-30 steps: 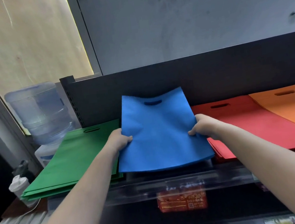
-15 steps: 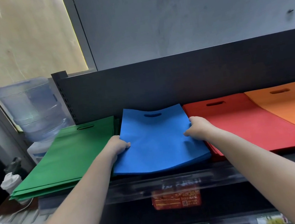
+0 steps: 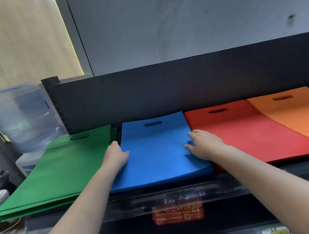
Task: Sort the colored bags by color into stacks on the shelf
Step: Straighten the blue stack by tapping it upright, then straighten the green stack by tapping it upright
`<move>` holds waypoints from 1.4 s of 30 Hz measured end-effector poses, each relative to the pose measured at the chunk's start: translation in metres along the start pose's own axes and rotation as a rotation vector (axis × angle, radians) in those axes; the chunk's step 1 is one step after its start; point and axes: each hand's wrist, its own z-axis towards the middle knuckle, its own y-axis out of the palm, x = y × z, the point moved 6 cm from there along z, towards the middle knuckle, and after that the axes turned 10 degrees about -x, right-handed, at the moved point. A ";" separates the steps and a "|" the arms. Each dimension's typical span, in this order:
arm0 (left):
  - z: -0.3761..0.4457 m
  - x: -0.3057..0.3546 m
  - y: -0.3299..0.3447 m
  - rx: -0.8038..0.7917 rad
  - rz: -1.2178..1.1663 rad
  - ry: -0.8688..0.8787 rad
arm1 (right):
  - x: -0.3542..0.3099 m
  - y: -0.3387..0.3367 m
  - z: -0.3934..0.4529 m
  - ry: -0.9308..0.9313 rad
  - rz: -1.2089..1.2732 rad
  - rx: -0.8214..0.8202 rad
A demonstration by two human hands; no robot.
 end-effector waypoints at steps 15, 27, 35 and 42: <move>-0.011 0.044 0.072 -0.059 0.518 0.363 | -0.003 0.028 0.008 -0.087 -0.094 0.052; -0.025 0.033 0.014 0.131 0.453 0.362 | -0.075 -0.001 0.016 -0.248 -0.210 0.105; -0.022 -0.046 -0.053 0.161 0.526 0.215 | -0.179 0.009 0.016 -0.401 -0.093 0.044; -0.005 -0.118 -0.094 0.117 0.577 0.177 | -0.248 0.042 0.037 -0.307 0.065 -0.123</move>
